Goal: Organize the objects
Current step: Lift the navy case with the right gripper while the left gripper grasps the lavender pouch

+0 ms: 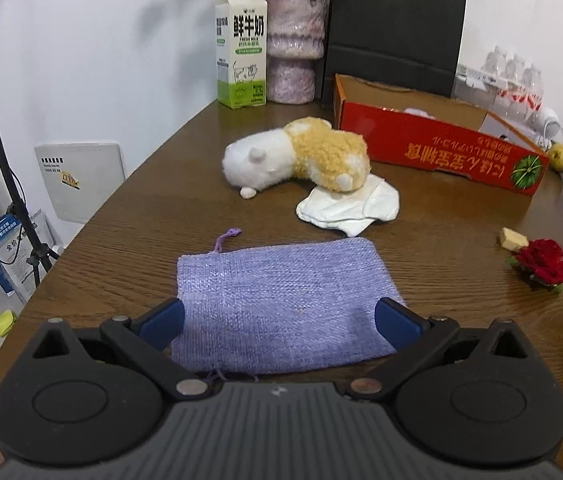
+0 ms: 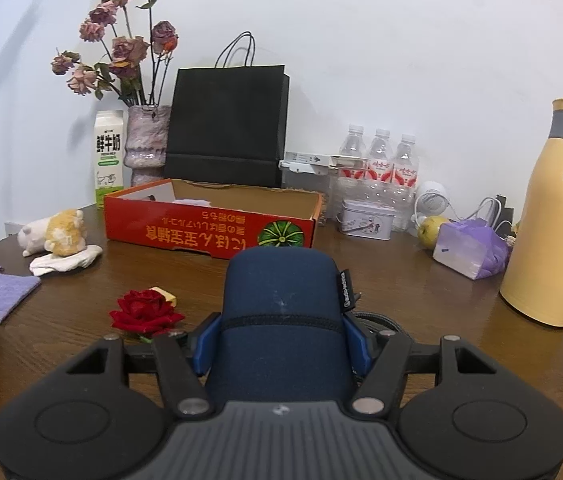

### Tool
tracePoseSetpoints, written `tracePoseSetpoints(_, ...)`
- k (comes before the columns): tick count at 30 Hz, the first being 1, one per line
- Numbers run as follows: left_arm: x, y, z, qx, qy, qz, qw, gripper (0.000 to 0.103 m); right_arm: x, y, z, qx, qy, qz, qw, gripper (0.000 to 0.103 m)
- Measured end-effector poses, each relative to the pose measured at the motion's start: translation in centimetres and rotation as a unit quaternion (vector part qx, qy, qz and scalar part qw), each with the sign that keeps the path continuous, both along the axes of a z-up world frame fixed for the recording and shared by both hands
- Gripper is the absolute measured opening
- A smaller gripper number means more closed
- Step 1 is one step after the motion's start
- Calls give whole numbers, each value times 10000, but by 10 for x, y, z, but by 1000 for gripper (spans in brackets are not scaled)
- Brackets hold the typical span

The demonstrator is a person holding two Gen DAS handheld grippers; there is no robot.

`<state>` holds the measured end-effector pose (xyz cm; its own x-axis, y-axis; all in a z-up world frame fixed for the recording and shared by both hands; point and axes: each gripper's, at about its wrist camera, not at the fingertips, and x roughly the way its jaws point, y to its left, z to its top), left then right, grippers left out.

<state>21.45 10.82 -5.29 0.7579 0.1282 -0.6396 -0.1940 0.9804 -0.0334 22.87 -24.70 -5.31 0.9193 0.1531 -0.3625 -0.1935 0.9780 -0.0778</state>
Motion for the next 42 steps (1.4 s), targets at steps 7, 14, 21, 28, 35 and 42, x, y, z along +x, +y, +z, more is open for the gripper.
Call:
tracePoseSetpoints(7, 16, 10, -9, -32, 219, 59, 9997, 103, 1, -1, -1, 12, 35, -52, 10000, 62)
tracePoseSetpoints(14, 18, 8, -14, 143, 64, 53, 9999, 103, 2, 0, -2, -4, 59, -76, 10000, 62)
tracePoseSetpoints(21, 16, 8, -14, 161, 35, 202, 9997, 103, 2, -1, -2, -9, 37, -79, 10000, 62)
tracePoseSetpoints(28, 18, 17, -13, 183, 61, 367, 9991, 103, 2, -1, -2, 12, 52, -29, 10000, 62)
tracePoseSetpoints(35, 17, 15, -14, 167, 33, 287, 9994, 99, 2, -1, -2, 40, 42, -13, 10000, 62)
tracePoseSetpoints(42, 1, -8, -10, 163, -231, -79, 9996, 40, 1, -2, -2, 57, 13, -6, 10000, 62)
